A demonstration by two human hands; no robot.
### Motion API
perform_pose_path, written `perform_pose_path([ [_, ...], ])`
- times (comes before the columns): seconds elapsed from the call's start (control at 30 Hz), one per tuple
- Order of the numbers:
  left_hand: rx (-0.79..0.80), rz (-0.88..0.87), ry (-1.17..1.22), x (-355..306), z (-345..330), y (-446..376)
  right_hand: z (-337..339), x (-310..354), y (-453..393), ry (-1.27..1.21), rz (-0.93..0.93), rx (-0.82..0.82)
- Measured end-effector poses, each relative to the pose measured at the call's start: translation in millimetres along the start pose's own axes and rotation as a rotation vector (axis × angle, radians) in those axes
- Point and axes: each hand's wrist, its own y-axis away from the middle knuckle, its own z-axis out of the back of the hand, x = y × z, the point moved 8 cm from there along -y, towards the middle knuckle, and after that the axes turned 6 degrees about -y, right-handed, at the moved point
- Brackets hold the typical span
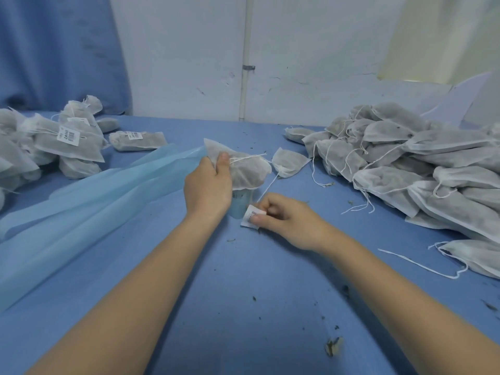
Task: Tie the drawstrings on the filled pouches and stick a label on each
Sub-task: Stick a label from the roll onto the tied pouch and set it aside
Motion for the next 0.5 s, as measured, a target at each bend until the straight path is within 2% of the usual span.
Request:
perform_pose_path([
  [0.07,-0.006,-0.008,0.003,-0.5,0.9,0.5,1.3,1.4,4.9,-0.122,-0.005,0.078],
  [0.17,-0.053,-0.059,0.057,-7.5,7.0,4.4,15.9,6.3,12.3,-0.309,0.002,0.022],
  [0.27,-0.048,-0.159,0.158,-25.1,8.4,12.8,38.7,16.0,22.5,-0.245,0.070,-0.130],
  [0.43,0.157,-0.199,0.165,-45.1,-14.0,23.7,77.4,33.1,40.9,-0.055,0.218,-0.399],
  [0.5,0.201,-0.203,0.182,-49.4,-18.6,27.5,85.3,36.0,46.1,-0.054,0.222,-0.431],
])
